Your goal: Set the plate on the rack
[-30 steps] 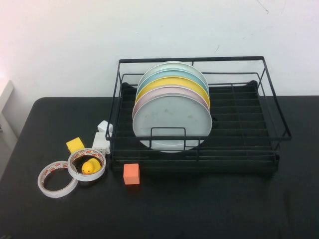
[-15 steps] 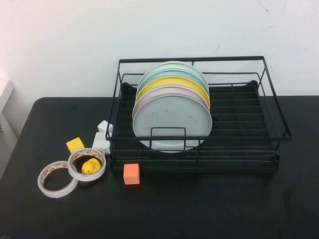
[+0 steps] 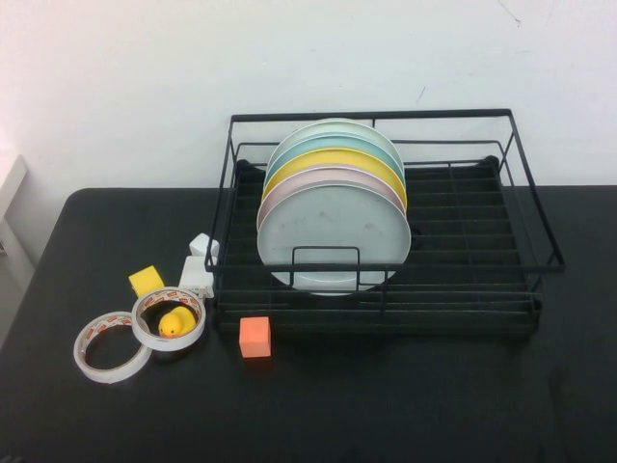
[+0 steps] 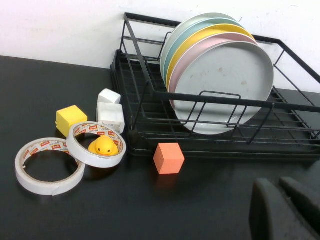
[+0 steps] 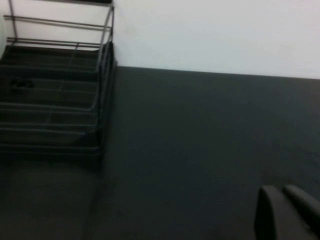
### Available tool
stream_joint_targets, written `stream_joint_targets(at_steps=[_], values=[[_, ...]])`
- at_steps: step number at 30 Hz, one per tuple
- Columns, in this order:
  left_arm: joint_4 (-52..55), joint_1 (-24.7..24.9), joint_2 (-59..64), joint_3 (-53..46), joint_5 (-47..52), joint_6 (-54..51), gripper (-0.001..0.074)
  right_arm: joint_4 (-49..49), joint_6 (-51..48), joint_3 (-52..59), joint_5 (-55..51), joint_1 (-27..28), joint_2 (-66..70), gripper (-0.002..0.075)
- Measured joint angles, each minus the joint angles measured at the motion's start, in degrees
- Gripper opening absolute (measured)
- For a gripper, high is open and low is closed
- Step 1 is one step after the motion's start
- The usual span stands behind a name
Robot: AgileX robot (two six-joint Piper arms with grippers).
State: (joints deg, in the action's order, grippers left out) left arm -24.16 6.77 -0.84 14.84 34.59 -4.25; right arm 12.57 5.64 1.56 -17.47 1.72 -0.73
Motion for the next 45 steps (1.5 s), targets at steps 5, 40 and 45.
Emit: stream_joint_targets(at_steps=[5,40,45], values=[[0.0,0.0,0.0,0.0,0.1,0.0,-0.0001,-0.5,0.0,-0.2,-1.1,-0.7,0.0,-0.0002],[12.0,-1.1,0.0,-2.4,-2.8,4.3,-0.0001,-0.6,0.1,-0.2,-1.5,-0.7,0.0,-0.0002],[22.7,-4.7,0.0,-7.6,-7.4,9.8,-0.0001,-0.7,0.1,-0.3,-1.6,-0.7,0.0,-0.0002]])
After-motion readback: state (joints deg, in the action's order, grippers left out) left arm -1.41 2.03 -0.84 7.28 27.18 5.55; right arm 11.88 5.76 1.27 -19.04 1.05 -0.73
